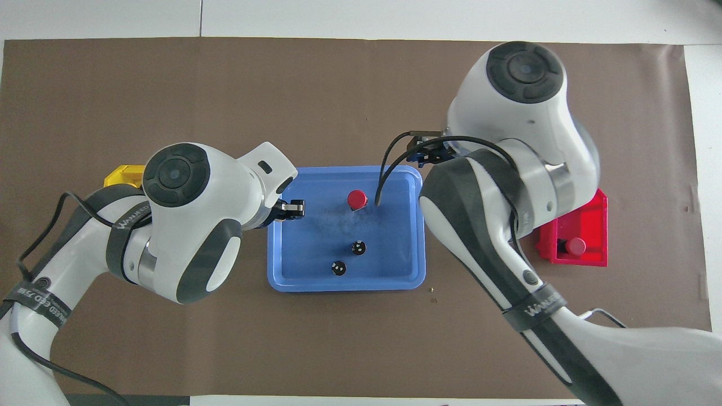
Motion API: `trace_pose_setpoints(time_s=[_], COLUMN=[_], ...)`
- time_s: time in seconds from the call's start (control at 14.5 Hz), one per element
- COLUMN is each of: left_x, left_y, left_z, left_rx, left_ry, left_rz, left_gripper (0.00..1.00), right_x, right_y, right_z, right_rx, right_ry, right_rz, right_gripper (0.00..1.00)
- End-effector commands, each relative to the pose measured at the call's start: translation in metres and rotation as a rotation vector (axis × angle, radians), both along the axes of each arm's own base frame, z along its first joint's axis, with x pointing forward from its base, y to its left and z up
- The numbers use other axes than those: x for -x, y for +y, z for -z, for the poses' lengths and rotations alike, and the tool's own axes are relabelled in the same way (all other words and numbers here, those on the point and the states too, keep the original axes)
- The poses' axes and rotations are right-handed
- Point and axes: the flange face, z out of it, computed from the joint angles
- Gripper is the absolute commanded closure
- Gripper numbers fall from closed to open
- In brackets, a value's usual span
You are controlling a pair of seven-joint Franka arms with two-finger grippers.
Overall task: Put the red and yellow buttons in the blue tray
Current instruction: 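Place the yellow button in the tray while the right gripper grasps red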
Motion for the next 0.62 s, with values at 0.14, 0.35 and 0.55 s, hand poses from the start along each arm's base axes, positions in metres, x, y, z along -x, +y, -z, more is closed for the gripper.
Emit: trace_pose_setpoints(time_s=[0.14, 0.35, 0.55], left_x=[-0.021, -0.034, -0.038], left_y=[-0.038, -0.059, -0.06], left_z=[0.027, 0.061, 0.063], left_rx=[0.033, 0.039, 0.049], left_ry=[0.021, 0.03, 0.02], left_rz=[-0.035, -0.057, -0.059], left_gripper=[0.92, 0.92, 0.92], right_x=[0.03, 0.051, 0.081], right_y=[-0.142, -0.185, -0.204], right_z=[0.026, 0.05, 0.073], right_rx=[-0.031, -0.042, -0.12], right_ry=[0.049, 0.059, 0.095], right_rz=[-0.08, -0.103, -0.126], right_gripper=[0.02, 0.11, 0.13])
